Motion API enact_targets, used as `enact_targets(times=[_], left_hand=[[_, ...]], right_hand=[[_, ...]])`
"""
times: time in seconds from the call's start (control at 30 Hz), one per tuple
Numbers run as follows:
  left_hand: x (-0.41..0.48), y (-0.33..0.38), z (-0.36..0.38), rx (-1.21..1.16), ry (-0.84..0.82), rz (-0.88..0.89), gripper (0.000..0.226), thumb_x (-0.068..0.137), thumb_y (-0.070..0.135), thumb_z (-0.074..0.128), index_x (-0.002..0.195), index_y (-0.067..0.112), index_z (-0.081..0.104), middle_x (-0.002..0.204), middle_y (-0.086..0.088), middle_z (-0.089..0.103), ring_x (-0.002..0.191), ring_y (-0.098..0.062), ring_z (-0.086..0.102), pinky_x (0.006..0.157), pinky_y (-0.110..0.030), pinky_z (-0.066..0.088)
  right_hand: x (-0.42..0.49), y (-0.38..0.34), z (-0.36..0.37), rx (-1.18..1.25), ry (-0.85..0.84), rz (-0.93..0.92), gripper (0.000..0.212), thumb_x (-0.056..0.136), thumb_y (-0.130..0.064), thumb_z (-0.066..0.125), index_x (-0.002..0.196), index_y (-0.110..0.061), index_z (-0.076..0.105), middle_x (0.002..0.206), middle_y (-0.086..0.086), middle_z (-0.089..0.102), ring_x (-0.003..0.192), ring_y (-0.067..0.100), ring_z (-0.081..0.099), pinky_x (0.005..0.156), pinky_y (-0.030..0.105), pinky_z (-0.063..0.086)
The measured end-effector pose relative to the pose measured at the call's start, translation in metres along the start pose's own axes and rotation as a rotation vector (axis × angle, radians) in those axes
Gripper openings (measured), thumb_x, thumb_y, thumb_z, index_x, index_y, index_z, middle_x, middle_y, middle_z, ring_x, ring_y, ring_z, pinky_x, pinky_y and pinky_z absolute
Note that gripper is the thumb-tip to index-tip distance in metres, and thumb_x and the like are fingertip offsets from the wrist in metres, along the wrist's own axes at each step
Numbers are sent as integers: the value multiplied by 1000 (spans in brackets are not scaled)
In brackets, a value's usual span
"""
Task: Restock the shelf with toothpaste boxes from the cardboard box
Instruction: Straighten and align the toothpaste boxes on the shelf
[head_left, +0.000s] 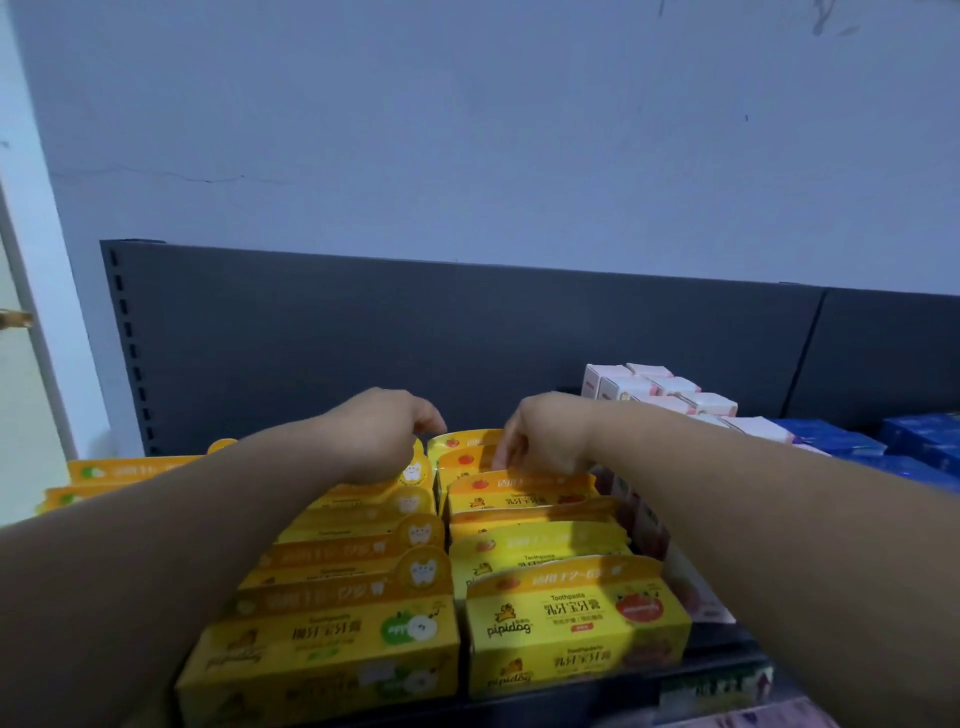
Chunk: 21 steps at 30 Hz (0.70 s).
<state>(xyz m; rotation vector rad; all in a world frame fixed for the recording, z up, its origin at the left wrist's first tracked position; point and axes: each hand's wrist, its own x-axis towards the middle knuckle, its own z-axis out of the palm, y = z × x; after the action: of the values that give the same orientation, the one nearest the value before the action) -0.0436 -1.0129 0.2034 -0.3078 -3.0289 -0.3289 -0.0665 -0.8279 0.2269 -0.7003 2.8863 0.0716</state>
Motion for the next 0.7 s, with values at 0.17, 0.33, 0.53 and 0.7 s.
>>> enact_targets(times=[0.17, 0.33, 0.53, 0.7], left_hand=[[10, -4, 5, 46, 39, -42, 52, 94, 1, 45, 137, 29, 48, 139, 4, 52, 124, -16, 51, 95, -29, 49], [28, 1, 4, 59, 95, -28, 44, 97, 8, 47, 135, 29, 51, 136, 3, 54, 123, -17, 52, 97, -29, 47], [47, 5, 8, 103, -4, -40, 35, 96, 24, 53, 130, 29, 56, 130, 5, 58, 116, -16, 55, 96, -34, 49], [61, 10, 15, 150, -28, -41, 37, 89, 9, 58, 118, 30, 66, 116, 6, 64, 98, -13, 61, 80, -28, 55]], right_hand=[[-7, -2, 2, 69, 32, 9, 28, 97, -14, 56, 113, -32, 71, 131, -2, 57, 115, 21, 57, 95, 29, 48], [-10, 4, -1, 82, 112, 56, 31, 96, -13, 56, 115, -34, 69, 129, -4, 57, 111, 19, 58, 90, 29, 52], [-8, 8, -2, 57, 111, 253, 41, 100, -4, 37, 140, -8, 49, 144, 11, 48, 127, 29, 50, 102, 36, 46], [-2, 7, 6, 139, 19, 309, 38, 100, -8, 42, 136, -1, 50, 139, 18, 51, 128, 32, 49, 99, 34, 42]])
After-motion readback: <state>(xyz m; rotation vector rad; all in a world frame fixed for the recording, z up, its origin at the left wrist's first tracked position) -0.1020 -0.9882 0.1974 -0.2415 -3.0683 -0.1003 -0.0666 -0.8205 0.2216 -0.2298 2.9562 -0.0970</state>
